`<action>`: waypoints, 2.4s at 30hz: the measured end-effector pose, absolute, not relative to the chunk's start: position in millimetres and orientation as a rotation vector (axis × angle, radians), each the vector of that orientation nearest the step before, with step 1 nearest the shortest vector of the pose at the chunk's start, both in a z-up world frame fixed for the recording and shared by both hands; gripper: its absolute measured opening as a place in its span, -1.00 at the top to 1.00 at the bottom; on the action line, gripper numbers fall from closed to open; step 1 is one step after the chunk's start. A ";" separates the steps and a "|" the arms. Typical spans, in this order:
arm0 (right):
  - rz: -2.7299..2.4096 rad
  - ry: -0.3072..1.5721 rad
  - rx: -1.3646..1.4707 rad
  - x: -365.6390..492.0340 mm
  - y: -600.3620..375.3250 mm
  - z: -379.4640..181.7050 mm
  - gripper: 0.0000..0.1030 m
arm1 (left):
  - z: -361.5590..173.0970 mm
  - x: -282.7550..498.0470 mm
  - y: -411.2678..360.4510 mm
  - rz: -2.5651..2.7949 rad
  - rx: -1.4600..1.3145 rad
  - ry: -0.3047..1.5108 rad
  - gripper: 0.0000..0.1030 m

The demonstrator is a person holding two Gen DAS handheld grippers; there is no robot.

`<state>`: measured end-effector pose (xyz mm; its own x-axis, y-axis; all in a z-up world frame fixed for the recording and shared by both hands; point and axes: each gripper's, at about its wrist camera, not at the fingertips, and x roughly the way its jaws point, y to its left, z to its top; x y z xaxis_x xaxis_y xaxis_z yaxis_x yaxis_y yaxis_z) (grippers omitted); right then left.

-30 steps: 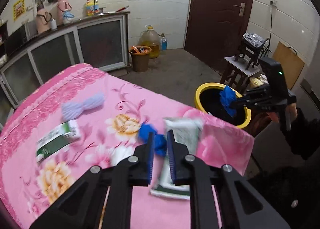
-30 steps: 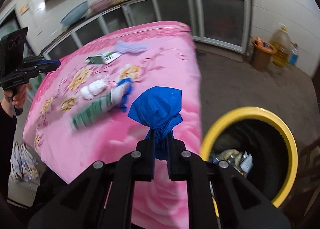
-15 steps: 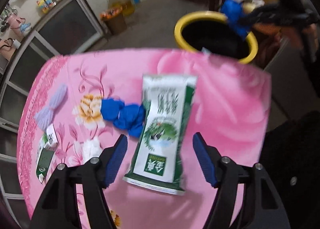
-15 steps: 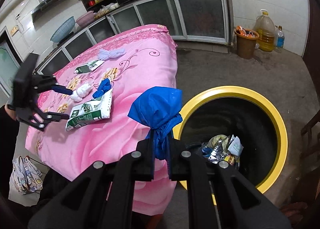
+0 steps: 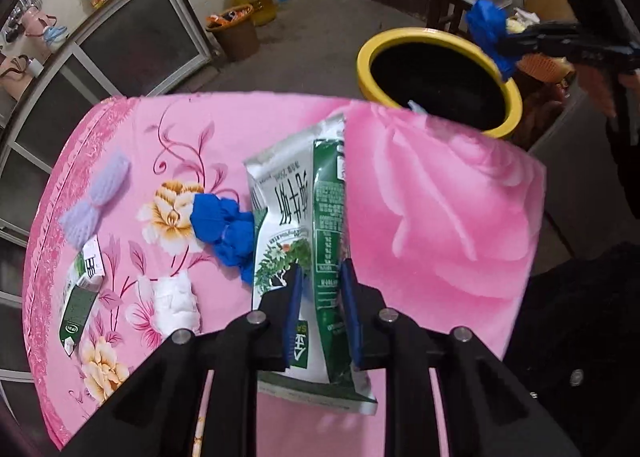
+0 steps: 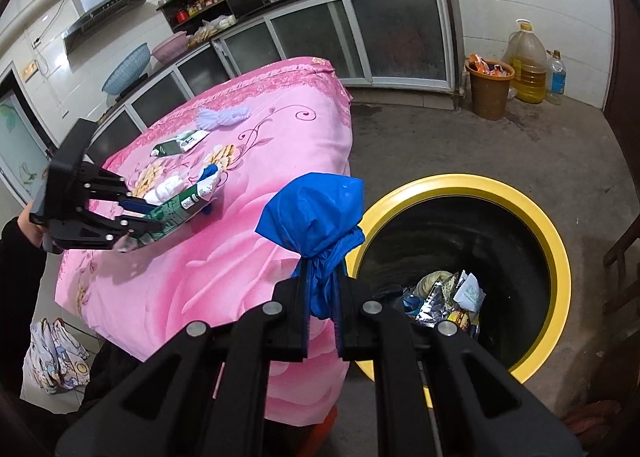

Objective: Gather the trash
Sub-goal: 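Carry the gloves and milk pouch over the yellow bin and open both grippers, then move both grippers back over the table toward the tissue bundle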

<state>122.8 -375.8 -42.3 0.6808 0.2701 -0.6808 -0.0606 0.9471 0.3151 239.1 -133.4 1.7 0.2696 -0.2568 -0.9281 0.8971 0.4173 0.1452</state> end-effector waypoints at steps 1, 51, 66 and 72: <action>0.185 0.800 0.283 121.0 -376.8 -42.5 0.82 | 7.4 236.0 -135.4 -0.901 0.792 0.976 0.65; 0.140 0.671 0.302 131.6 -390.6 -40.6 -0.10 | 49.2 220.6 -107.9 -0.574 0.294 0.549 -0.84; 0.462 0.876 0.184 252.9 -208.9 -71.6 -0.05 | -0.9 237.7 4.8 -0.593 0.471 0.660 -0.84; 0.457 0.935 0.176 283.3 -187.5 -74.8 -0.02 | -21.4 278.6 -6.4 -0.662 0.443 0.742 -0.84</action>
